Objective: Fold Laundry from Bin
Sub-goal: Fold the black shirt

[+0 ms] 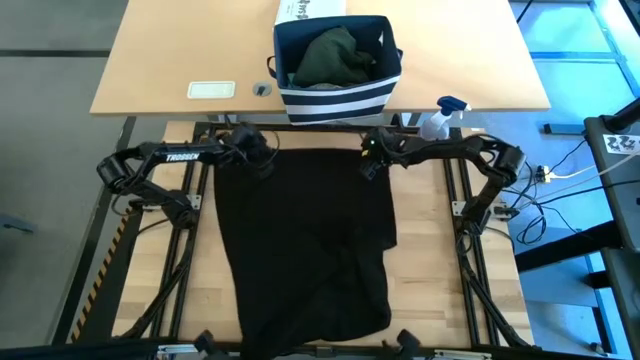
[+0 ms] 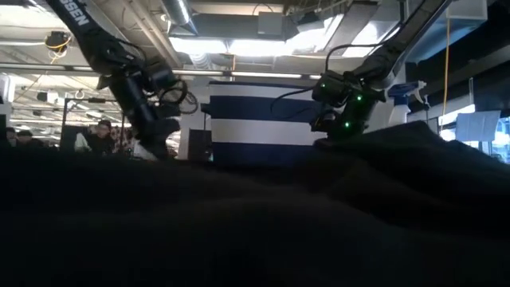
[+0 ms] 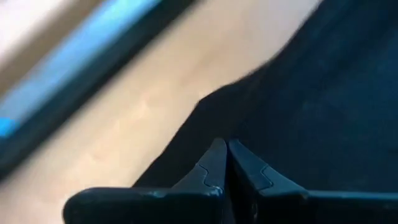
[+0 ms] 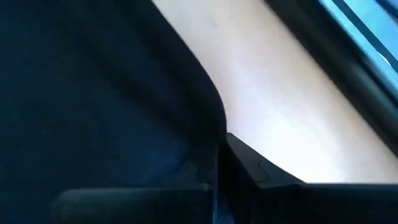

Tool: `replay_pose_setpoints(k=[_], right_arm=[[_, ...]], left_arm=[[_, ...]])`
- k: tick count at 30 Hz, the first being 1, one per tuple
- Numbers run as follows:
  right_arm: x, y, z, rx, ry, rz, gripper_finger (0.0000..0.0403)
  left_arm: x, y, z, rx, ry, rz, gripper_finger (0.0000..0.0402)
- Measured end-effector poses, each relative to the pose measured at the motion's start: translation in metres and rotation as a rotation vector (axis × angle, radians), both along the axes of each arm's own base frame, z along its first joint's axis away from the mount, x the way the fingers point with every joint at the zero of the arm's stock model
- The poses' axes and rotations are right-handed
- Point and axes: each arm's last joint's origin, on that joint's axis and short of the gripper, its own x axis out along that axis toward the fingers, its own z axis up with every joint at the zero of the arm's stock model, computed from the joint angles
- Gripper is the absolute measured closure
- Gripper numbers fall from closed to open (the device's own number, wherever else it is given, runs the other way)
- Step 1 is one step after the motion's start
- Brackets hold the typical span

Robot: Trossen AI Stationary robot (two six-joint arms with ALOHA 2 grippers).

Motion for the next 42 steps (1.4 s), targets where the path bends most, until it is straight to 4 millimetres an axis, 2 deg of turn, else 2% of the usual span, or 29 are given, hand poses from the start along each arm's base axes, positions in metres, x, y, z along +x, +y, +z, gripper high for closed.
replay_pose_setpoints(k=[8, 13, 16, 19, 23, 25, 27, 30, 35, 38, 42], right_arm=[[-0.024, -0.032, 0.002, 0.002, -0.018, -0.117, 0.0386], [-0.028, -0.037, 0.002, 0.037, -0.048, -0.106, 0.038], [-0.027, -0.035, 0.006, 0.017, -0.049, -0.057, 0.0353], [-0.026, -0.033, 0.018, -0.018, -0.078, -0.036, 0.031], [-0.03, -0.027, 0.047, -0.052, -0.139, -0.01, 0.0247], [-0.032, -0.019, 0.065, -0.046, -0.176, 0.013, 0.0221], [-0.034, -0.007, 0.081, -0.045, -0.201, 0.042, 0.0203], [-0.033, 0.022, 0.1, -0.034, -0.215, 0.117, 0.019], [-0.029, 0.082, 0.12, -0.029, -0.218, 0.197, 0.0196], [-0.027, 0.12, 0.122, -0.025, -0.235, 0.242, 0.0204], [-0.03, 0.168, 0.111, 0.001, -0.244, 0.267, 0.0204]], left_arm=[[0.007, 0.029, 0.035, 0.087, -0.055, -0.01, 0.0401], [0.011, 0.033, 0.035, 0.032, -0.069, -0.058, 0.0394], [0.012, 0.033, 0.034, 0.045, -0.041, -0.074, 0.0376], [0.012, 0.034, 0.034, 0.08, 0.004, -0.083, 0.0349], [0.016, 0.035, 0.047, 0.067, 0.01, -0.104, 0.0307], [0.024, 0.031, 0.057, 0.028, -0.013, -0.155, 0.0289], [0.037, 0.019, 0.066, -0.009, -0.013, -0.228, 0.028], [0.062, -0.01, 0.075, -0.016, 0.006, -0.35, 0.0279], [0.099, -0.078, 0.08, 0.014, 0.036, -0.535, 0.0295], [0.109, -0.12, 0.078, -0.009, 0.04, -0.604, 0.0303], [0.112, -0.177, 0.076, -0.04, 0.052, -0.659, 0.0306]])
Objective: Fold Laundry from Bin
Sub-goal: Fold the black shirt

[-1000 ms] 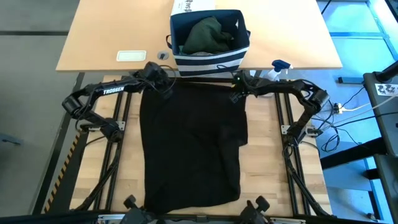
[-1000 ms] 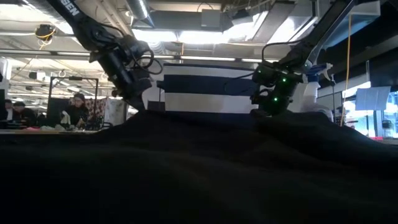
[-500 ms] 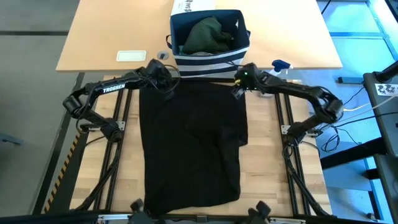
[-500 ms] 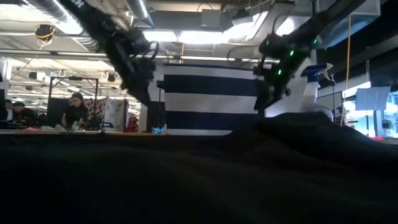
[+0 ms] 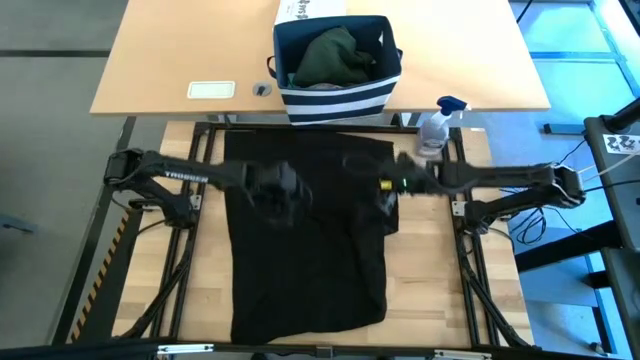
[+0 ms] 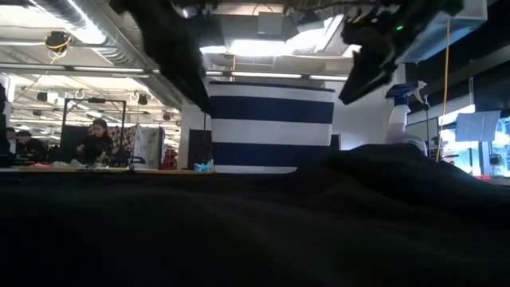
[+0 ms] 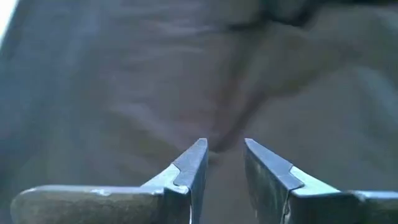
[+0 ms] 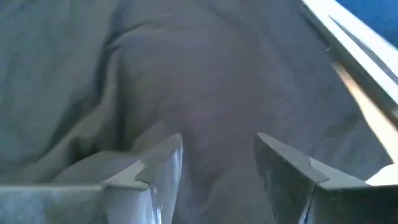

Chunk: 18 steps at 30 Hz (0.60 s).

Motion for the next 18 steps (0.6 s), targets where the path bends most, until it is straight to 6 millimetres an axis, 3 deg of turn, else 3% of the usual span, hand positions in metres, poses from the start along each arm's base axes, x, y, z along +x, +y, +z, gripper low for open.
replay_pose_setpoints(k=[9, 14, 18], right_arm=[[-0.009, 0.078, -0.013, -0.007, -0.104, 0.009, 0.0205], [-0.001, 0.099, -0.017, -0.023, -0.173, 0.037, 0.0205], [0.014, 0.107, -0.035, 0.006, -0.137, 0.077, 0.0205]], left_arm=[[-0.022, -0.103, -0.004, -0.111, -0.008, -0.003, 0.0306], [-0.044, -0.142, -0.022, -0.195, 0.021, 0.047, 0.0306], [-0.055, -0.167, -0.04, -0.248, 0.069, 0.071, 0.0306]])
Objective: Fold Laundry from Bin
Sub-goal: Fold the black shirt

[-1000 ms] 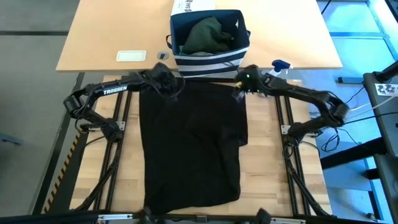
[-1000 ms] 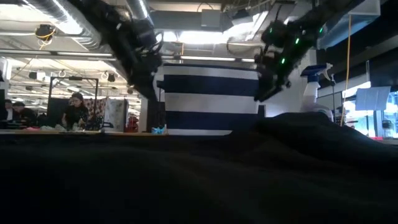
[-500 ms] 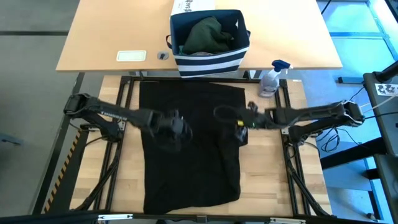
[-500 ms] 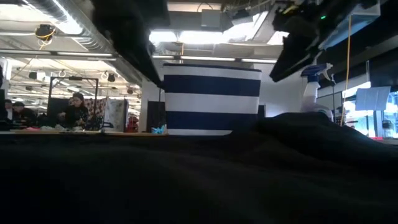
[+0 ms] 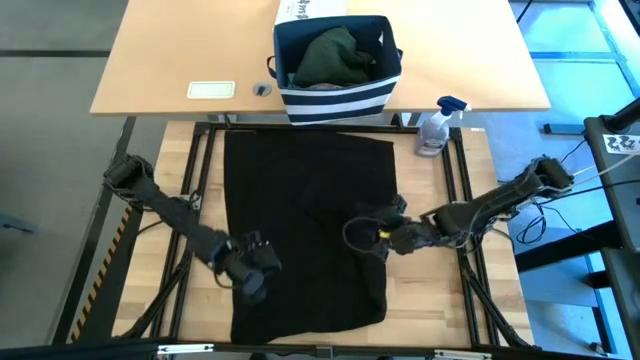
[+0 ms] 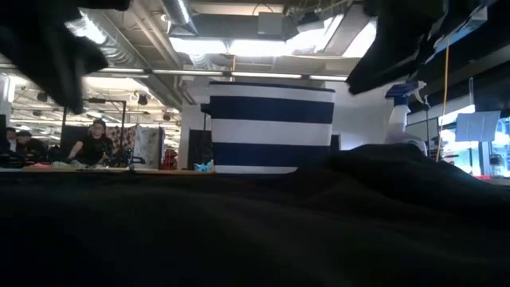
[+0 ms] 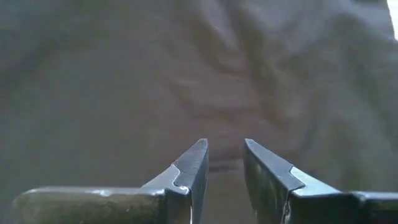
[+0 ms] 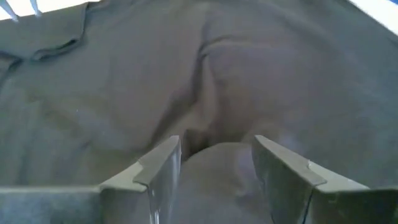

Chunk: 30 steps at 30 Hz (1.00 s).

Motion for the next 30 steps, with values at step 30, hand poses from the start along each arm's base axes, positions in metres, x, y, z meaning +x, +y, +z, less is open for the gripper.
replay_pose_setpoints(k=[30], right_arm=[[-0.026, 0.058, -0.041, 0.091, 0.062, -0.124, 0.0205]], left_arm=[[0.048, 0.014, -0.035, 0.046, -0.074, -0.046, 0.0306]])
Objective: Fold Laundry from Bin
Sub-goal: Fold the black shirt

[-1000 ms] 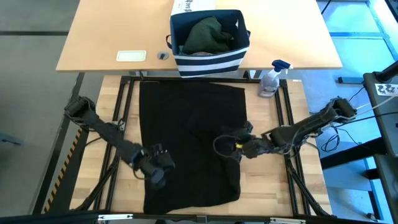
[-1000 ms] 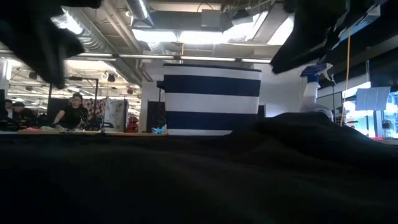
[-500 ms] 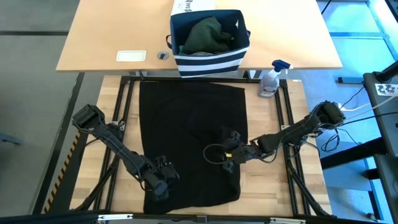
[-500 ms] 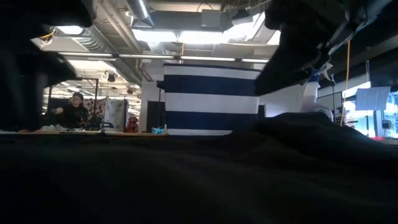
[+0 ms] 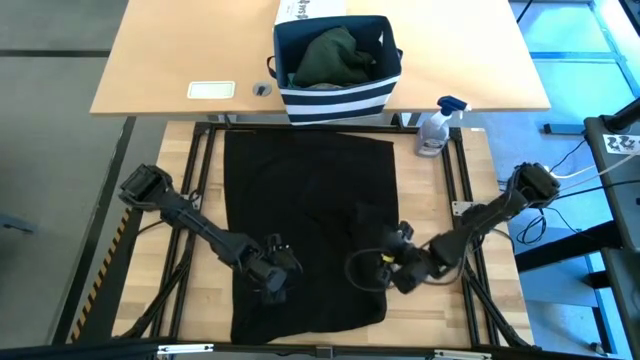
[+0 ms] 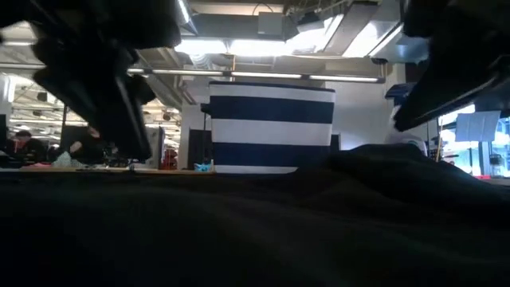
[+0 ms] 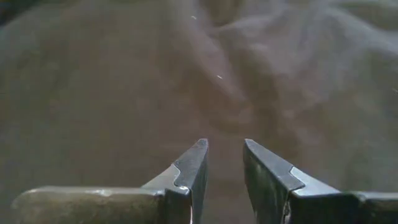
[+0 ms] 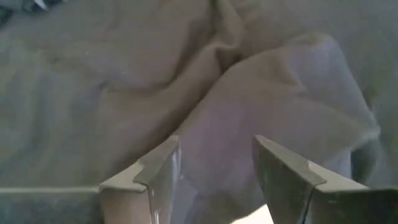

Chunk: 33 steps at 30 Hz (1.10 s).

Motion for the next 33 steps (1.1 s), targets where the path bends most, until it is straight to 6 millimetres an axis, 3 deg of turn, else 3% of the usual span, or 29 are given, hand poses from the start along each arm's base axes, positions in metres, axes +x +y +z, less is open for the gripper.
replay_pose_setpoints(k=[5, 11, 23, 30, 33], right_arm=[[-0.013, 0.004, -0.003, 0.017, 0.012, -0.069, 0.0205], [-0.025, -0.008, -0.006, -0.009, 0.09, -0.197, 0.0205], [-0.026, -0.01, -0.006, 0.008, 0.096, -0.226, 0.0205], [-0.012, 0.017, -0.013, 0.238, -0.152, -0.049, 0.0205], [-0.019, 0.023, -0.016, 0.23, -0.209, -0.003, 0.0205]], left_arm=[[0.006, 0.005, 0.001, -0.002, -0.019, -0.03, 0.0306], [0.011, 0.012, 0.002, -0.005, -0.028, -0.042, 0.0306], [0.017, 0.027, 0.002, 0.018, -0.024, -0.043, 0.0306], [0.018, 0.028, 0.002, 0.012, -0.017, -0.066, 0.0306], [0.018, 0.028, 0.002, 0.012, -0.017, -0.067, 0.0306]])
